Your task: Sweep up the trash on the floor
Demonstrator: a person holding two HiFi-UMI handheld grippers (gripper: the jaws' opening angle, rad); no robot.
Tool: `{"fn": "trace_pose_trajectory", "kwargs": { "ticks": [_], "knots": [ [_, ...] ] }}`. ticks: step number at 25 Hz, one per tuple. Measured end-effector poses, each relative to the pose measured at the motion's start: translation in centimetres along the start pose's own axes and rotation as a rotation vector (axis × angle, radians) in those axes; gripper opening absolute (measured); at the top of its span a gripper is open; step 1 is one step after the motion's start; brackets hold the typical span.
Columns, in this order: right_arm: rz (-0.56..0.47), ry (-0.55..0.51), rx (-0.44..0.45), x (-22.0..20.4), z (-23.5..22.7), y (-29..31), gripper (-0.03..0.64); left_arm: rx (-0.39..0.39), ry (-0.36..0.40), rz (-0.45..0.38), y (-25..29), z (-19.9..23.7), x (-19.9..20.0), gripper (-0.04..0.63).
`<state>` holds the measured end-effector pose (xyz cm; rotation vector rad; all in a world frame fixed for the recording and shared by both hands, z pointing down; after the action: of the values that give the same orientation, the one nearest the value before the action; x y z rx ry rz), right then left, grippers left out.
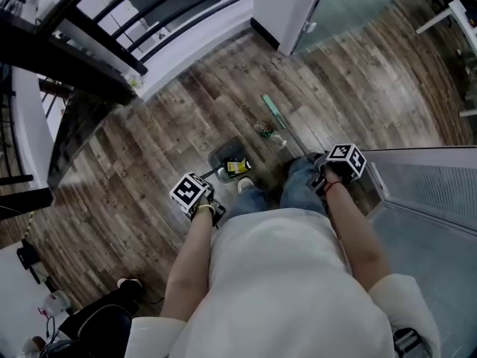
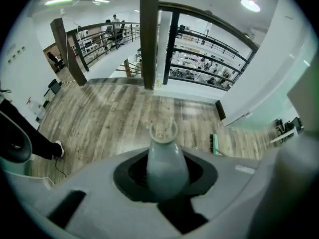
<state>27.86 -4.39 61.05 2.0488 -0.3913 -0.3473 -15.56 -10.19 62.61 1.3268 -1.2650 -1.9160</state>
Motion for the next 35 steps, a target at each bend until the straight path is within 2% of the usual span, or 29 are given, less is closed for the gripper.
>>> {"fn": "trace_pose_trajectory", "kwargs": {
  "ticks": [12, 21, 35],
  "knots": [
    [0.008, 0.005, -0.157, 2.9, -4.3, 1.8, 0.101, -0.02, 0.105, 0.014, 0.3, -7.0, -0.9, 0.083],
    [0.054, -0.011, -0.202, 2.0, -4.9, 3.1, 0.101, -0.01, 0.123, 0.014, 0.9, -8.3, -1.4, 0.083],
    [0.123, -0.044, -0.187, -0.9, -4.5, 4.0, 0.101, -0.003, 0.13, 0.009, 0.9, -8.3, -1.3, 0.083]
  ]
}}
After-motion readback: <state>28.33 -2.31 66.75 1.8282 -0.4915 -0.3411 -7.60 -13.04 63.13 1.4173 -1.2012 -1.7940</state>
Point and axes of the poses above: the fingertips, and each gripper's own axes: y forward along the fingers, z to its left, x out of its top, the point moved 2 cm from there along -y, backward along the fingers, and after that the axes turned 8 degrees about -z, right-handed, at the moved point
